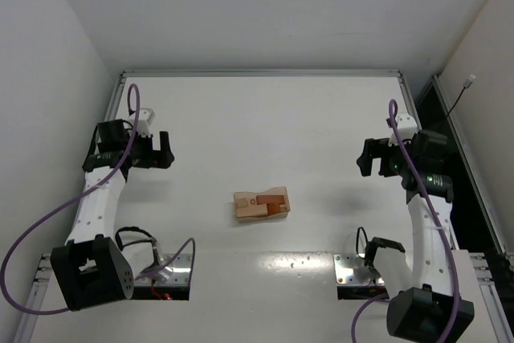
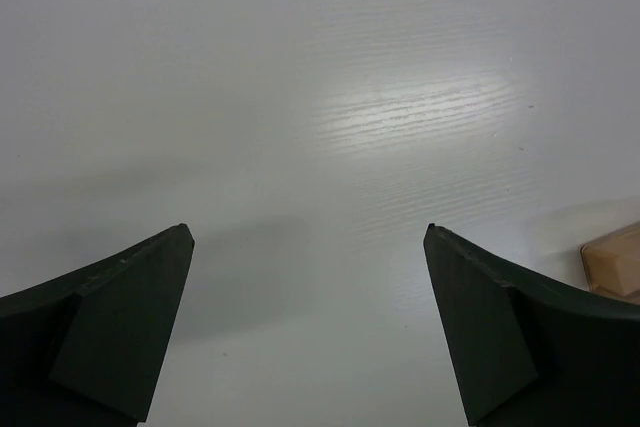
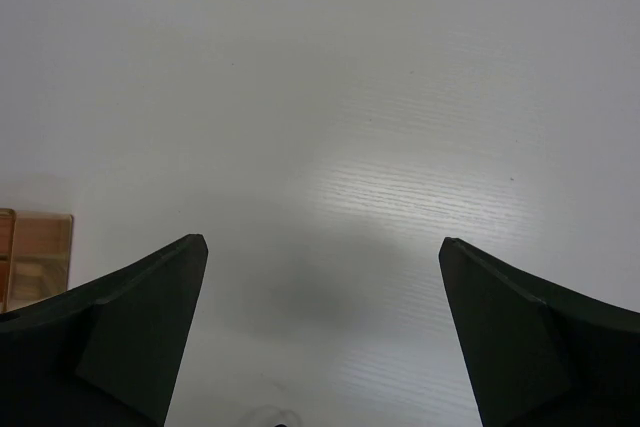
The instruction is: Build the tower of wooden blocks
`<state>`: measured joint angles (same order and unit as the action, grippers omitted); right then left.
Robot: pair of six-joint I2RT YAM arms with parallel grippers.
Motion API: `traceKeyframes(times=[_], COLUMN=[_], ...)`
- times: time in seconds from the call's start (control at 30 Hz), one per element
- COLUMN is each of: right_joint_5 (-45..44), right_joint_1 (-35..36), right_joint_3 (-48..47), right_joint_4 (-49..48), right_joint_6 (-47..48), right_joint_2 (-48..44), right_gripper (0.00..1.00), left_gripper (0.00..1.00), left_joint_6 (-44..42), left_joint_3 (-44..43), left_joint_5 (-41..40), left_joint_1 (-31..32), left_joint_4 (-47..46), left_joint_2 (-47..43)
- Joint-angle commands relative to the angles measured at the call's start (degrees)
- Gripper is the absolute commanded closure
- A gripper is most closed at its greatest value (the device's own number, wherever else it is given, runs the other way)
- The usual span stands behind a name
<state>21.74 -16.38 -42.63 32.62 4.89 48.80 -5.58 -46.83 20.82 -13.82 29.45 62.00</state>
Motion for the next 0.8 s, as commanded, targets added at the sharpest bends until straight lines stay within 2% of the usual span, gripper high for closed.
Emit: traceKeyframes(times=[0.0,0.47,0.6,0.67,0.73,0.77], right_joint_5=[1.9,1.9,1.9,1.9,1.9,1.9], right_joint_1=[-0.2,-0.2,-0.2,-0.2,-0.2,-0.2], right_joint_3=[-0.5,-0.5,-0.5,-0.5,-0.5,-0.5], right_joint_4=[-2.2,-2.2,-2.2,-2.2,-2.2,-2.2], right_joint_6=[-0.6,-0.6,-0.6,-0.6,-0.6,-0.6], right_joint_2=[-0.1,0.4,1.0,1.0,1.0,1.0], right_gripper=[0.01,0.01,0.01,0.01,0.01,0.01], left_gripper=[0.00,0.00,0.00,0.00,0.04,0.04], left_joint_6=[-1.0,-1.0,-3.3,-7.0,-8.8,-10.4], left_joint_3=[-0.3,-0.8,-1.6,-3.5,-5.5,-7.6], left_joint_5=[2.0,2.6,6.2,7.5,7.0,6.4], left_joint_1=[-0.5,-0.5,-0.5,4.0,8.7,14.1], left_joint_4=[-1.4,-0.8,0.7,3.4,5.6,8.1], left_joint_2=[0.8,2.5,2.5,2.0,2.0,2.0])
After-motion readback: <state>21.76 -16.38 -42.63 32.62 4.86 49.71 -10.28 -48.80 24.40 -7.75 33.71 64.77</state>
